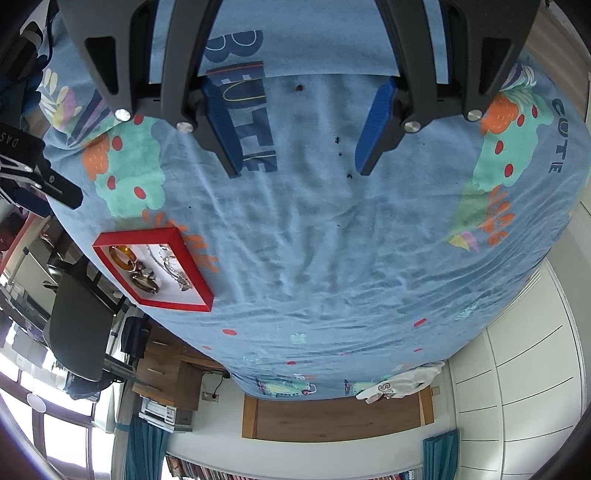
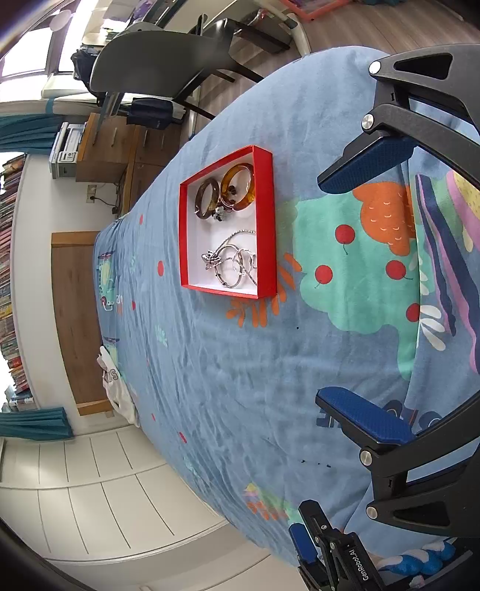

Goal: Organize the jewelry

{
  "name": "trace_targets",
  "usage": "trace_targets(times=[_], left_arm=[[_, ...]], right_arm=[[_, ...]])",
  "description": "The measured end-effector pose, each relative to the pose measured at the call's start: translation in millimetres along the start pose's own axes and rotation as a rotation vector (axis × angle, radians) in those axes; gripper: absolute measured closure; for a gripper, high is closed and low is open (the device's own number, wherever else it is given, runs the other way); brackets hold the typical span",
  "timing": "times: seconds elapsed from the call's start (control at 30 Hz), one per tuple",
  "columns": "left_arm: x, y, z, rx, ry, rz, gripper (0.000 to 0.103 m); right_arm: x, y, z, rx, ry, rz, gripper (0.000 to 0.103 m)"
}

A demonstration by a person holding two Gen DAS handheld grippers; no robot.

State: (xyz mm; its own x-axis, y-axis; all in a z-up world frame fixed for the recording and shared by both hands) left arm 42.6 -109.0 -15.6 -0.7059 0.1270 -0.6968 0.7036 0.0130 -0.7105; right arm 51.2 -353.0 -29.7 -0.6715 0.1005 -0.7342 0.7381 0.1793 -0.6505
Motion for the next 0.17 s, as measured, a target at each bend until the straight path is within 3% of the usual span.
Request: trace_targets(times=[0.17], left_arm=[[0.0,-0.7,1.0,0.002,0.003,0.006,0.042]], right_arm=[[0.3,0.6,0.9,0.000,0.004,0.001,0.001]])
Point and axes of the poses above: each gripper's, at about its wrist camera, not at the fingertips, and y roughly the way its jaws point, z to its right, x to its underside, the point moved 1 cm from there along y, roughly the way its jaws point, and after that the axes turned 9 degrees about -x, right-handed, at the moved point
